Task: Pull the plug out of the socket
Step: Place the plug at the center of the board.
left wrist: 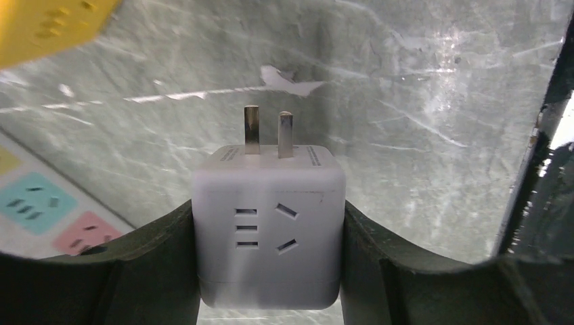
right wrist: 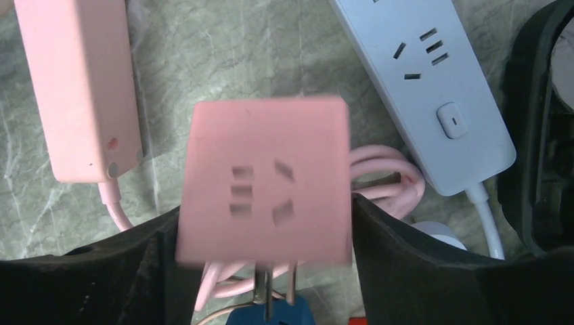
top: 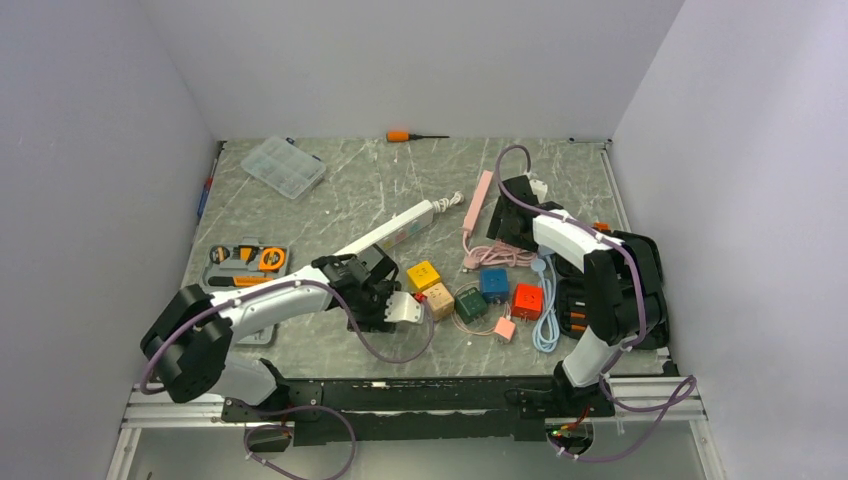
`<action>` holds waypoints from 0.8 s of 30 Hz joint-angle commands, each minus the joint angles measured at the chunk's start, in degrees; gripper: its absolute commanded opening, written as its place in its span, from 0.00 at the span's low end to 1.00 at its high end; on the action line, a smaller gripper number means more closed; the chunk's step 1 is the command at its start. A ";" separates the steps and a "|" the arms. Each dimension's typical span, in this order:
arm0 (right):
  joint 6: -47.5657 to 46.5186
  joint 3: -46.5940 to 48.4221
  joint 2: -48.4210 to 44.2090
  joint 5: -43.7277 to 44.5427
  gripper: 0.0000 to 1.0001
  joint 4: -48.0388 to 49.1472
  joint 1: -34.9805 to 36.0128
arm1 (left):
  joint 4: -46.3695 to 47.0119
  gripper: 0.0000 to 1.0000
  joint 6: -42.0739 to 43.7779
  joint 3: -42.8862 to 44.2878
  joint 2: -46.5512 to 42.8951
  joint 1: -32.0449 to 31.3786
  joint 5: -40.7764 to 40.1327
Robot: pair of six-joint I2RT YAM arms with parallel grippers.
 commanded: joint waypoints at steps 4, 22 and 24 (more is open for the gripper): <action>0.84 -2.40 -4.64 0.53 0.87 -0.97 -0.67 | -8.82 0.34 -9.61 4.91 6.70 3.29 5.95; -1.49 2.33 -17.44 1.49 1.00 -8.74 2.96 | -25.62 0.99 -15.26 20.34 3.43 12.71 12.41; -1.74 3.55 -17.40 3.09 1.00 -10.27 5.97 | -28.77 1.00 -14.85 24.37 1.14 14.79 12.91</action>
